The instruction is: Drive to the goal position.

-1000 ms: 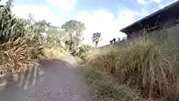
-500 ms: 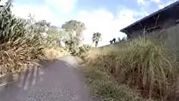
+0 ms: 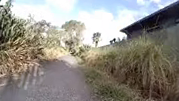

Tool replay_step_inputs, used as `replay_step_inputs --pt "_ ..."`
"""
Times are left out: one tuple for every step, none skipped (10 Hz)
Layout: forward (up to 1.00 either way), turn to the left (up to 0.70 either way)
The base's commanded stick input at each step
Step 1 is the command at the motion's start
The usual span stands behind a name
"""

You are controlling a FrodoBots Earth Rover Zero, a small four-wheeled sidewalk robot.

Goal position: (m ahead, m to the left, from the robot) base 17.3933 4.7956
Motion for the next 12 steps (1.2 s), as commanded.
replay_step_inputs --pt "0.70 -0.01" --pt "0.70 -0.01" --pt "0.70 -0.01" --pt "0.70 -0.01" --pt "0.70 -0.01" --pt "0.70 -0.01" --pt "0.70 -0.01" --pt "0.70 -0.01" --pt "0.70 -0.01" --pt "0.70 -0.01" --pt "0.70 -0.01" --pt "0.70 -0.01"
